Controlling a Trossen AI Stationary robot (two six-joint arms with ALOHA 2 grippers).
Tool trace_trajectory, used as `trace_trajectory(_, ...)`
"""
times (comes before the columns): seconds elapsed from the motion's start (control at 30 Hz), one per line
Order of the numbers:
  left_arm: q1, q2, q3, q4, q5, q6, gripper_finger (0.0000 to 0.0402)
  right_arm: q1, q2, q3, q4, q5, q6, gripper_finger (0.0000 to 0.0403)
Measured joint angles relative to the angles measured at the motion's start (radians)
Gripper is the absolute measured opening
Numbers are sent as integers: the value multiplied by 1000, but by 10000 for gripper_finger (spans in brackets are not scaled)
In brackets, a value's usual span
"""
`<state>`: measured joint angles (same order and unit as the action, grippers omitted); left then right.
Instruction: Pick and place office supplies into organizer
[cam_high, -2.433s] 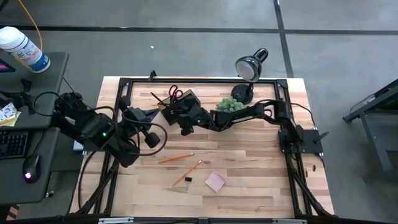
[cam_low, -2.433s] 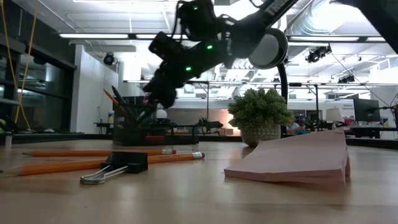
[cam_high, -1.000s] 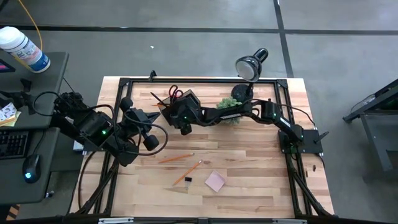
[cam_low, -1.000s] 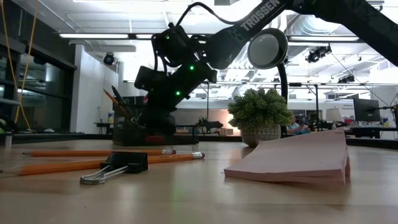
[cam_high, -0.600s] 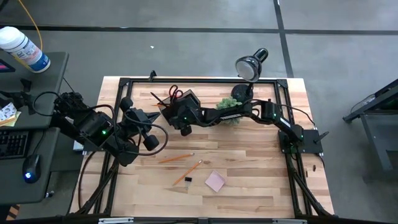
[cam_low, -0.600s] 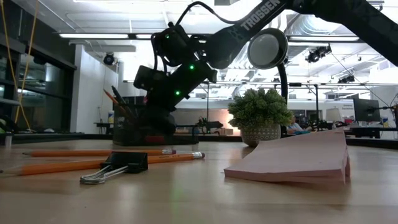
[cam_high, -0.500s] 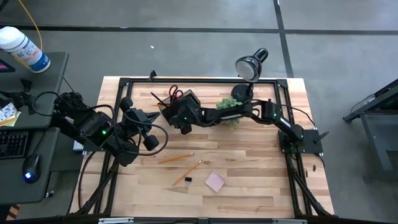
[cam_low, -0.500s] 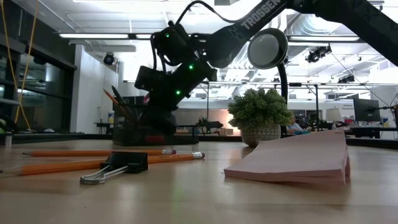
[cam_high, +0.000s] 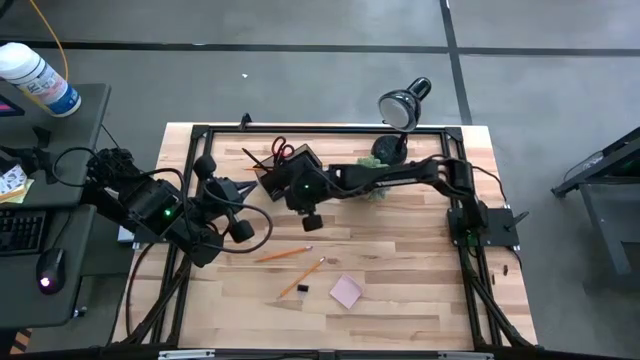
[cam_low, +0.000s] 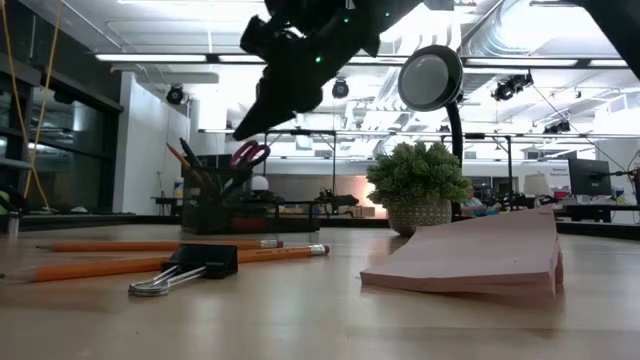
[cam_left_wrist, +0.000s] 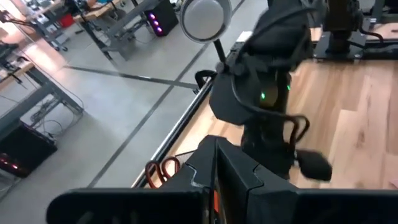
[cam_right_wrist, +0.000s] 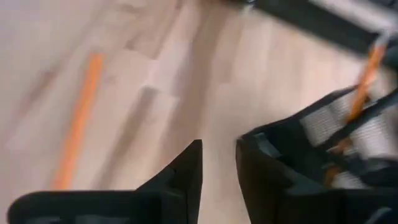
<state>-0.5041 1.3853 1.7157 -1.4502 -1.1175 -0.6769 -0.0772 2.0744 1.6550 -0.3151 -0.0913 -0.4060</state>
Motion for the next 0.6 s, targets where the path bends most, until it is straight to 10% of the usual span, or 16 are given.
trace_trajectory(0.6,0,0,0,14,470,125,5,228,-10,-1,-287,-165,410,83)
